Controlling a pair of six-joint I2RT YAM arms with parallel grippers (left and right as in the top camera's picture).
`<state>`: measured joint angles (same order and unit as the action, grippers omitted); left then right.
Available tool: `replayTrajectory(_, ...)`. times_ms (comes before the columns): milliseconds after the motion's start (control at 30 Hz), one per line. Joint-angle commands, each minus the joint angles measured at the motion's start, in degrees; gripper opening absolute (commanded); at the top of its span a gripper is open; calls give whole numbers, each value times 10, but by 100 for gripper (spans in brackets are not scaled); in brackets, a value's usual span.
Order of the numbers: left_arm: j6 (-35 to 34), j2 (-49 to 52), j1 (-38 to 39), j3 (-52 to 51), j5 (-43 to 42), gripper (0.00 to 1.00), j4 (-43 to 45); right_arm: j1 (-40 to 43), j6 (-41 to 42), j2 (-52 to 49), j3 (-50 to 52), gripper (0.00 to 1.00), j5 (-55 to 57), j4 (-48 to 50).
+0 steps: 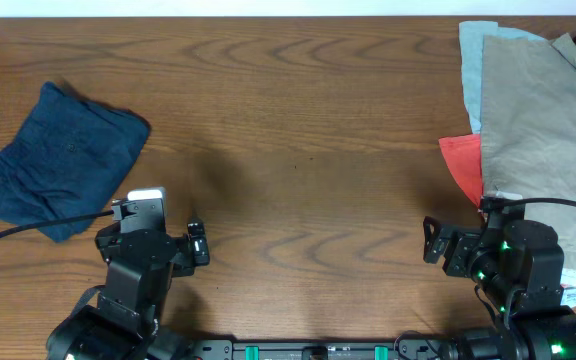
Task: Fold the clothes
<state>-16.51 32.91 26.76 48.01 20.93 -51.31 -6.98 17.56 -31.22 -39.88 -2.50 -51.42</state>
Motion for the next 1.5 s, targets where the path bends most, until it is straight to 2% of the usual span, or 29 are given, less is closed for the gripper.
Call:
replayTrajectory(0,-1,-1,3,-7,12,98,0,5,2,2,4,99,10,-7)
replayTrajectory(567,-1,-1,3,-7,12,98,0,5,2,6,6,99,10,-16)
replayTrajectory(800,-1,-1,3,-7,12,98,0,5,-9,48,21,99,28,-12)
replayTrajectory(1067,-1,-1,3,-7,12,98,0,5,-109,176,163,99,-23,166)
replayTrajectory(1333,-1,-1,3,-7,12,98,0,5,-118,281,282,99,-31,276)
replayTrajectory(1467,-1,-1,3,-7,12,98,0,6,-156,310,322,99,-31,344)
